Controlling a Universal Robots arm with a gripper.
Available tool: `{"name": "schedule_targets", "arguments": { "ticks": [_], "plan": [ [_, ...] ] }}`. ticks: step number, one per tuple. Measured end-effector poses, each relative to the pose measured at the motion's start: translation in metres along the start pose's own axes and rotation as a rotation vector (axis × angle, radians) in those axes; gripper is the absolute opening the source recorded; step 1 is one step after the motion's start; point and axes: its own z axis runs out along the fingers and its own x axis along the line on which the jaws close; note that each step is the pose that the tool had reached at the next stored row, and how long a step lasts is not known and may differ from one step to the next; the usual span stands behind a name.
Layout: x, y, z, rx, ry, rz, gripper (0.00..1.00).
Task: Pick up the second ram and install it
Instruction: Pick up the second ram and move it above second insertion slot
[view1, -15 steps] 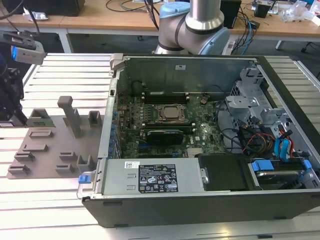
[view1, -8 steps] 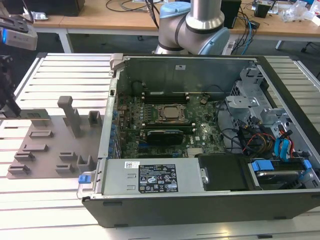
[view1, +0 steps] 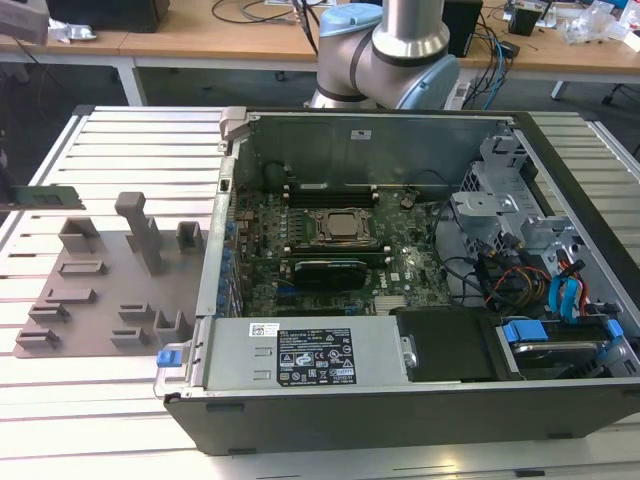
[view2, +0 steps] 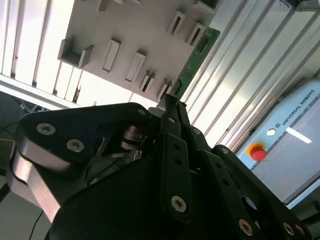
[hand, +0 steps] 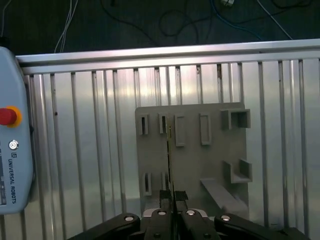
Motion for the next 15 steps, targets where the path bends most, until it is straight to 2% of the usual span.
{"name": "schedule_targets", "arguments": {
  "ticks": [2, 6, 8, 10, 12, 15],
  "plan": [
    [0.0, -0.0001, -0.0063, 0.0001, -0.0001, 0.0, 0.13],
    [0.0, -0.0002, -0.0069, 0.0, 0.0, 0.0, 0.13],
    [-0.0003, -0.0047, -0.0068, 0.0001, -0.0001, 0.0, 0.13],
    [-0.0009, -0.0165, -0.0065, 0.0001, -0.0001, 0.0, 0.13],
    [-0.002, -0.0338, -0.0062, 0.0, 0.0001, 0.0, 0.13],
    [-0.0029, -0.051, -0.0059, 0.0, 0.0002, 0.0, 0.13]
  ]
}}
